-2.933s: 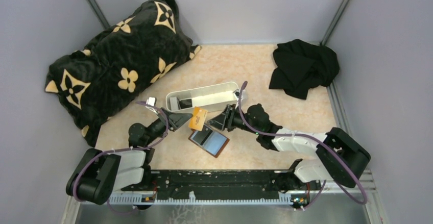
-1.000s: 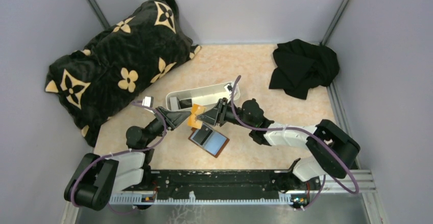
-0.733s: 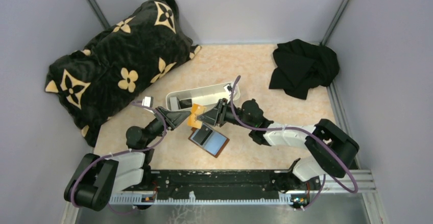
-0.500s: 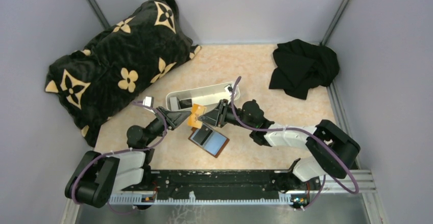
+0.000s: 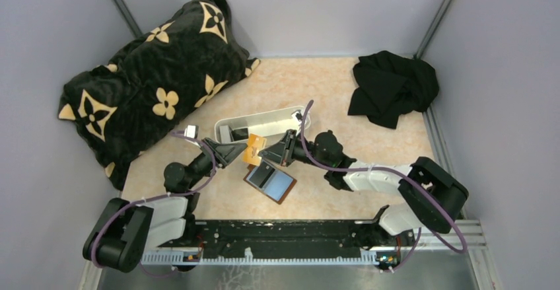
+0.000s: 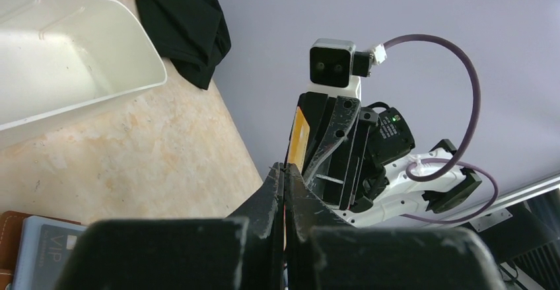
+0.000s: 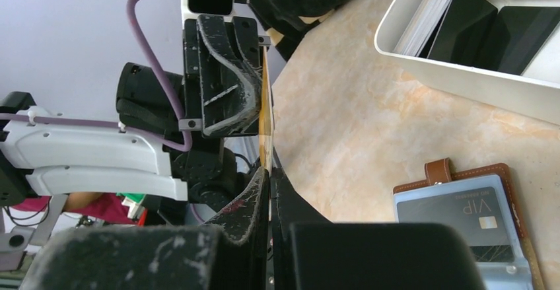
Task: Take the credit cards out of the card holder
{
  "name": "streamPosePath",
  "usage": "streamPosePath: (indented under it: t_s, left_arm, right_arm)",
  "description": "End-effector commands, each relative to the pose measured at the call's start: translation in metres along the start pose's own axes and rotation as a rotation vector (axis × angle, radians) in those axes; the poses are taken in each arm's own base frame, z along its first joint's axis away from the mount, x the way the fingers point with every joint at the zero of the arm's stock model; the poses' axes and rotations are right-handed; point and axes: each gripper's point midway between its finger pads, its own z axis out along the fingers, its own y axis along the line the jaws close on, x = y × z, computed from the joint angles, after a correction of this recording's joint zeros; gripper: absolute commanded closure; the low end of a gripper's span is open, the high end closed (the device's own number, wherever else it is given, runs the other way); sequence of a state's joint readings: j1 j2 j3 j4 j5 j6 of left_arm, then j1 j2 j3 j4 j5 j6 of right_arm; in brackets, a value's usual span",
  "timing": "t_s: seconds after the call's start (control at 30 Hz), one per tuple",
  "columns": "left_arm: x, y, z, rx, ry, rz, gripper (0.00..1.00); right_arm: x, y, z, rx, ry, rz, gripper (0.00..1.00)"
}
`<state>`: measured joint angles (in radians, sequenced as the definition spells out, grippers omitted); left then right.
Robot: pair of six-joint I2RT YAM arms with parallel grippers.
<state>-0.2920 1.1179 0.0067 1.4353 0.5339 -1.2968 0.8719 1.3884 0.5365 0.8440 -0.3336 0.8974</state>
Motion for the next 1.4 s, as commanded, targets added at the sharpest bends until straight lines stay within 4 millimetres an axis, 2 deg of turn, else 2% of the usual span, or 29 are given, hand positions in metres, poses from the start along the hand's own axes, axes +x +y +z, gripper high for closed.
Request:
streamPosePath:
  t_s: [0.0,0.07,0.1,0.13,0.2,0.23,0.3,0.43,0.53,0.57,0.67,0.77,0.93,1.07,1.17,1.37]
  left_arm:
    - [-0.007,-0.010,0.004,0.035,-0.022,0.044,1.00]
    - [-0.006,-0.009,0.004,0.030,-0.017,0.043,1.00]
    - [-0.005,-0.008,0.004,0.027,-0.013,0.048,0.88]
    - [-0.006,-0.007,0.003,0.019,-0.017,0.047,0.63]
    - [-0.008,0.002,0.000,-0.022,-0.042,0.036,0.35]
    - [-0.009,0.007,-0.001,-0.050,-0.055,0.036,0.26]
    - [-0.011,0.020,-0.002,-0.124,-0.058,0.052,0.18]
    - [-0.029,0.043,-0.003,-0.333,-0.080,0.163,0.11]
    - [-0.053,0.043,-0.006,-0.464,-0.119,0.251,0.07]
    - [-0.055,0.050,-0.010,-0.517,-0.114,0.265,0.05]
    - [-0.070,0.050,-0.014,-0.625,-0.118,0.310,0.04]
    - [-0.079,0.058,-0.023,-0.739,-0.119,0.343,0.05]
    - [-0.093,0.064,-0.035,-0.858,-0.144,0.385,0.07]
    - [-0.099,0.076,-0.045,-0.950,-0.158,0.391,0.05]
    - [-0.099,0.084,-0.051,-0.991,-0.172,0.369,0.05]
    - [-0.095,0.090,-0.050,-0.988,-0.165,0.347,0.07]
  right_arm:
    - [-0.014,0.017,0.000,-0.040,-0.046,-0.051,1.00]
    - [-0.016,0.019,0.001,-0.039,-0.049,-0.055,1.00]
    - [-0.019,0.020,0.002,-0.031,-0.049,-0.058,1.00]
    - [-0.021,0.017,0.005,0.000,-0.035,-0.065,1.00]
    - [-0.028,0.012,0.013,0.073,-0.002,-0.107,1.00]
    - [-0.029,0.006,0.015,0.130,0.031,-0.124,1.00]
    - [-0.042,0.002,0.021,0.193,0.051,-0.184,1.00]
    - [-0.069,-0.017,0.034,0.345,0.092,-0.247,1.00]
    - [-0.088,-0.027,0.052,0.445,0.148,-0.297,1.00]
    - [-0.091,-0.035,0.057,0.494,0.180,-0.309,1.00]
    - [-0.089,-0.063,0.078,0.616,0.295,-0.335,1.00]
    - [-0.085,-0.086,0.089,0.743,0.378,-0.384,1.00]
    - [-0.057,-0.108,0.105,0.845,0.487,-0.440,1.00]
    - [-0.046,-0.114,0.115,0.853,0.511,-0.444,1.00]
    - [-0.042,-0.112,0.119,0.844,0.524,-0.453,1.00]
    - [-0.032,-0.112,0.122,0.828,0.547,-0.450,1.00]
